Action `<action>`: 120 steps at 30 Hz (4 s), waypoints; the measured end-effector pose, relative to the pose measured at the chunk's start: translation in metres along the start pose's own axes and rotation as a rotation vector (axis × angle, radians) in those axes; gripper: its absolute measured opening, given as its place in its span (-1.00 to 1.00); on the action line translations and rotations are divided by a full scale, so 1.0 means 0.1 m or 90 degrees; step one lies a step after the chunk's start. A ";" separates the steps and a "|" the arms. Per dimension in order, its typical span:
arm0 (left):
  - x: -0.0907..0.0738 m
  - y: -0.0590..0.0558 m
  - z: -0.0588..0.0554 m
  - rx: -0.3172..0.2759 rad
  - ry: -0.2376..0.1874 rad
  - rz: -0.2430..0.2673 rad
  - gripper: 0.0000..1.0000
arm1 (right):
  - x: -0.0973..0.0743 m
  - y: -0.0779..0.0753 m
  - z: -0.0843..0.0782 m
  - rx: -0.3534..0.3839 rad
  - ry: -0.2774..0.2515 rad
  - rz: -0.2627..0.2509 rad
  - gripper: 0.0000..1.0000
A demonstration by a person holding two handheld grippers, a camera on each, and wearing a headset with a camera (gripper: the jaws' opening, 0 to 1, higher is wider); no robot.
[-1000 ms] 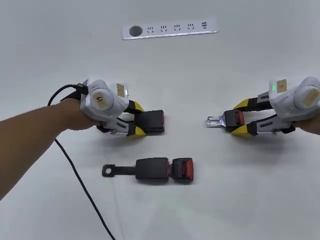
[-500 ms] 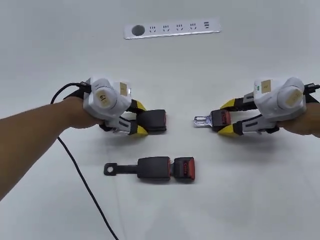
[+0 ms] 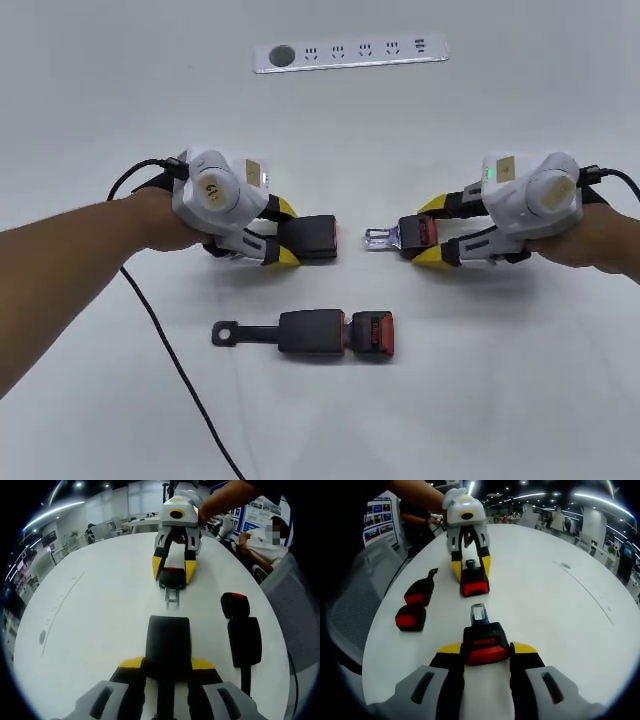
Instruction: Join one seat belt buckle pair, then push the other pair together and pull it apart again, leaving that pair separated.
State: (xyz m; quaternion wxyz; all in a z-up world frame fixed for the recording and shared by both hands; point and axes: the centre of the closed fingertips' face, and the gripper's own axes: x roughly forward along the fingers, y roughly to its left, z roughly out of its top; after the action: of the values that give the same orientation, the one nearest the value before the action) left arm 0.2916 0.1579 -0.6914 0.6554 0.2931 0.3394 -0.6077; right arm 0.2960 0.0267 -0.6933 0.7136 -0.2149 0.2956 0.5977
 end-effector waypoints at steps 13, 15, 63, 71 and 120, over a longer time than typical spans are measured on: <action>0.00 0.01 -0.03 -0.001 0.008 0.001 -0.34 | 0.25 0.05 0.22 -0.004 -0.015 0.001 -0.32; 0.00 0.01 -0.03 0.000 0.010 0.001 -0.34 | 0.29 0.08 0.24 -0.008 -0.018 0.003 -0.32; 0.02 0.00 0.00 0.025 0.072 -0.008 -0.36 | 0.49 0.15 0.41 -0.012 0.023 -0.008 -0.35; 0.03 0.01 0.01 0.023 0.072 -0.008 -0.36 | 0.48 0.14 0.41 -0.020 0.031 -0.007 -0.35; 0.00 -0.01 -0.02 -0.002 0.021 0.004 -0.35 | 0.41 0.12 0.35 -0.029 0.017 -0.006 -0.34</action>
State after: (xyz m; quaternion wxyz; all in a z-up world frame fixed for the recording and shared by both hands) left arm 0.2901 0.1593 -0.6927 0.6517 0.3033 0.3503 -0.6004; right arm 0.2948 0.0818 -0.6954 0.7071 -0.2405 0.2907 0.5980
